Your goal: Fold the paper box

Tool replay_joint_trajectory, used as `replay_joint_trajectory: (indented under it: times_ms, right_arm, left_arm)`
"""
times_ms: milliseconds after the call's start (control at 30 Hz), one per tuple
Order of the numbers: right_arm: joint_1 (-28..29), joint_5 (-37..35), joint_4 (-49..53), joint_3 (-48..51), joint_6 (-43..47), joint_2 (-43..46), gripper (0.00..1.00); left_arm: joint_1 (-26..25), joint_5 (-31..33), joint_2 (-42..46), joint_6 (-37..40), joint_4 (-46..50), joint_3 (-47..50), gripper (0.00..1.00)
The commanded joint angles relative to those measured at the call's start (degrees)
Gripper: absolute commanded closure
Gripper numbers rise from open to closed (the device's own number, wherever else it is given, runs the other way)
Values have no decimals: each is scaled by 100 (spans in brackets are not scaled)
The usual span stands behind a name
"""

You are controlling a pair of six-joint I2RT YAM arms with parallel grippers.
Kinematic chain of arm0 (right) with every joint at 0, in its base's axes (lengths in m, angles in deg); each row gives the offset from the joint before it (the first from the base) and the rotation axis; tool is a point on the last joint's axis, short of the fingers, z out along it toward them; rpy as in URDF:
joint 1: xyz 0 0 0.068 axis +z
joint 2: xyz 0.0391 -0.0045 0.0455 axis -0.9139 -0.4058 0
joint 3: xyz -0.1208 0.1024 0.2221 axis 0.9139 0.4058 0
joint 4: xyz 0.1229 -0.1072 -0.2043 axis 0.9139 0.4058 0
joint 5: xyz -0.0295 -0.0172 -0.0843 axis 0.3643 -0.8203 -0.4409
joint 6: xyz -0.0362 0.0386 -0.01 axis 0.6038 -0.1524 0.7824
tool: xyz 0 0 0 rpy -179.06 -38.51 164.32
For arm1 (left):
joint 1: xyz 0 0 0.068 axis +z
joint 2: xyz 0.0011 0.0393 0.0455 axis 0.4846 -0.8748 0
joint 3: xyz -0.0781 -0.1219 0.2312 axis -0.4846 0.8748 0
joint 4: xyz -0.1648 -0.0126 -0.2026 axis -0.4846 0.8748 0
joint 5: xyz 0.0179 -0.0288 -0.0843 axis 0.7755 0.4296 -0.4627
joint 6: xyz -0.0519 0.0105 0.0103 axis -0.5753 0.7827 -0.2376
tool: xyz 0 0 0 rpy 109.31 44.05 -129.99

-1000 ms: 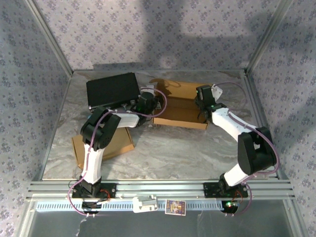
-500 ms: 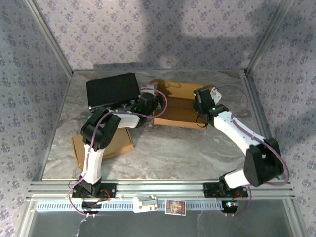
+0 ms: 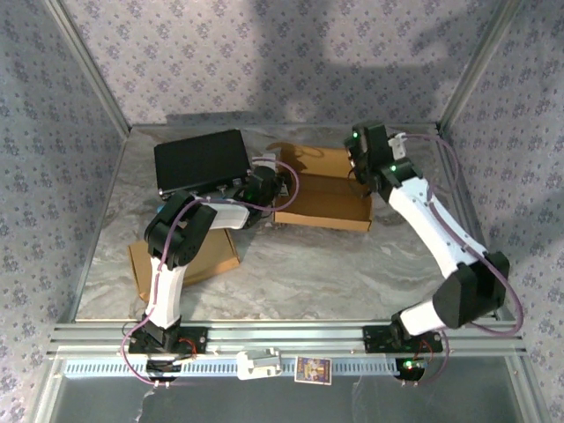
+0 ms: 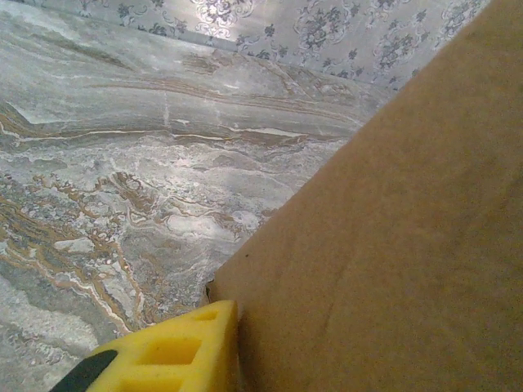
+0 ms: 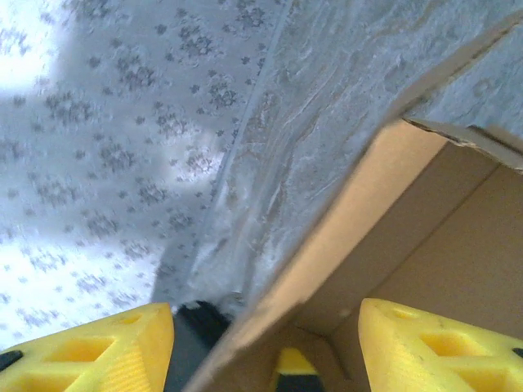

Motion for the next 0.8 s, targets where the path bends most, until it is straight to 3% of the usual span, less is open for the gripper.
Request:
replay_joint_trajectory:
  times_ms: [0,300,767]
  right_arm:
    - [-160,503,603,-486,-1160,-327,37]
    - [-330,879,902,-911,-1645,-785,42]
    - [-353,1288,772,-24,-1796,-541,90]
  left_arm:
    - [-70,31,-87,97,357,181,73]
    - [-78,51,-97,141,387,300,73]
    - [-89,17,-56,101,366,388,71]
